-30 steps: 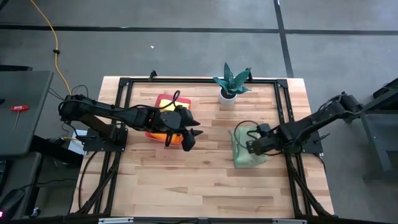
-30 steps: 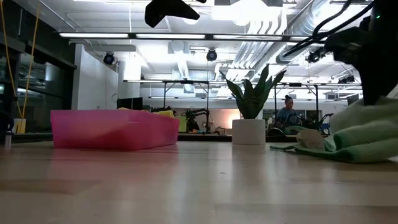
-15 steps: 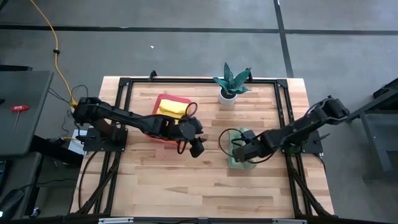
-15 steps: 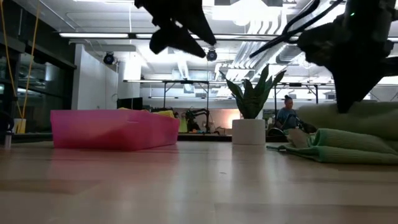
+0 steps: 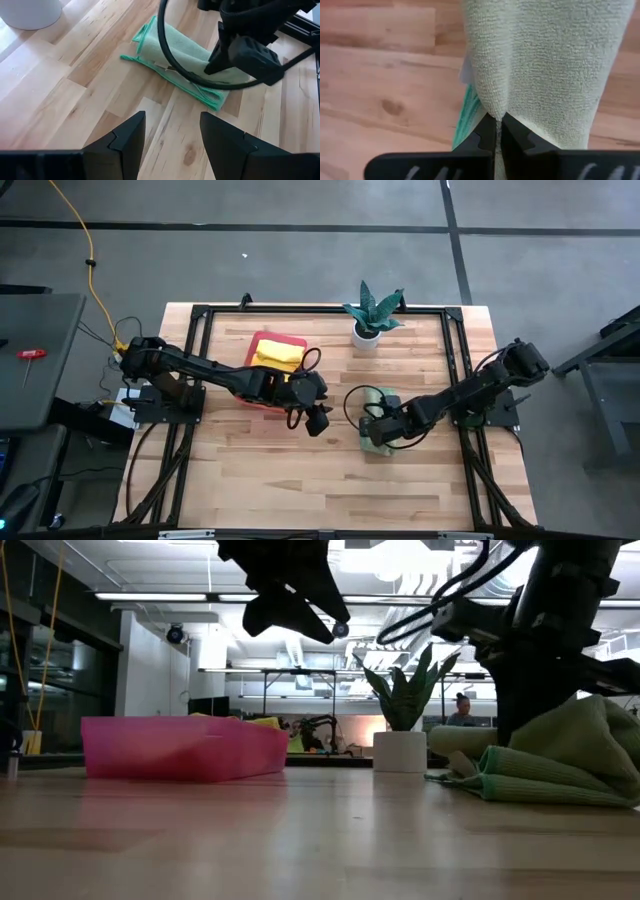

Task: Fold microfiber towels
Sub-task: Fold the green microfiber cloth

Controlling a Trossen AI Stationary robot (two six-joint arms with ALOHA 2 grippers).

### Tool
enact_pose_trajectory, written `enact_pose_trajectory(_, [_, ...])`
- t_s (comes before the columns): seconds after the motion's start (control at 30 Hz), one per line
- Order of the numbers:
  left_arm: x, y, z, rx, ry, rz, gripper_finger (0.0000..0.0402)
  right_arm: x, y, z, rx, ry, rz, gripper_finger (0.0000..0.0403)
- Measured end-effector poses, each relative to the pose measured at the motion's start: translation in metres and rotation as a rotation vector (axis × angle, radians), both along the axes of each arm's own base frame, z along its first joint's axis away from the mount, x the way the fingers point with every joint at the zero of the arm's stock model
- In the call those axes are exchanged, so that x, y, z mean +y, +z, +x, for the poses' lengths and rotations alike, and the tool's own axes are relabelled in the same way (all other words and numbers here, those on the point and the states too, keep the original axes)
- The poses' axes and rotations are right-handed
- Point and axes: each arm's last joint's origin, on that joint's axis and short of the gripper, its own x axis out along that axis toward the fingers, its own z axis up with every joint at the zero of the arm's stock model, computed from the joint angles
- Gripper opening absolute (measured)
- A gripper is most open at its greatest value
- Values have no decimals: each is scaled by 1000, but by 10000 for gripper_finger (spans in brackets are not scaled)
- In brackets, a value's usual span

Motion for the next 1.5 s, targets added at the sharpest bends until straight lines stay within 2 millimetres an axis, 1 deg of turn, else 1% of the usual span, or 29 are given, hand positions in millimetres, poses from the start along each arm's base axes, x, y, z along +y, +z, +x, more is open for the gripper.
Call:
enact_pose_trajectory(0.1, [0, 0, 0, 0, -1, 1, 177, -1, 0, -1, 2, -58, 11, 5])
enact_pose_trajectory(0.2, [0, 0, 0, 3, -7, 7, 177, -1, 1, 0, -16, -79, -1, 26])
enact_pose_trajectory(0.3, [0, 0, 0, 4, -8, 8, 177, -1, 1, 1, -34, -81, -1, 64])
enact_pose_trajectory(0.4, [0, 0, 0, 6, -9, 7, 177, -1, 3, 1, -45, -81, -1, 112])
enact_pose_trajectory(0.5, [0, 0, 0, 6, -19, -2, 177, -4, 14, -3, -79, -59, -42, 157])
enact_pose_trajectory(0.57, [-1, 0, 0, 9, -26, -10, 177, -8, 25, -10, -97, -22, -88, 181])
enact_pose_trajectory(0.7, [-1, 2, -3, 19, -72, -7, 177, -19, 47, -34, -48, 30, -137, 205])
enact_pose_trajectory(0.83, [-2, 22, -14, -19, -155, 28, 177, -28, 61, -59, 42, 50, -134, 208])
enact_pose_trajectory(0.93, [-1, 44, -27, -78, -191, 66, 177, -30, 62, -69, 127, 94, -112, 209])
enact_pose_trajectory(1.0, [-1, 62, -38, -133, -208, 91, 177, -29, 57, -69, 128, 142, -97, 209])
enact_pose_trajectory(1.03, [0, 69, -43, -160, -214, 102, 177, -28, 52, -69, 115, 163, -77, 209])
enact_pose_trajectory(1.17, [0, 97, -62, -276, -215, 121, 177, -25, 19, -65, -1, 193, 18, 209])
enact_pose_trajectory(1.23, [1, 108, -72, -310, -195, 123, 177, -25, 9, -64, -59, 171, 52, 209])
enact_pose_trajectory(1.33, [2, 118, -83, -347, -162, 136, 177, -17, 11, -59, -149, 181, 95, 209])
enact_pose_trajectory(1.5, [1, 125, -92, -364, -127, 159, 177, -4, 20, -66, -73, 228, 101, 209])
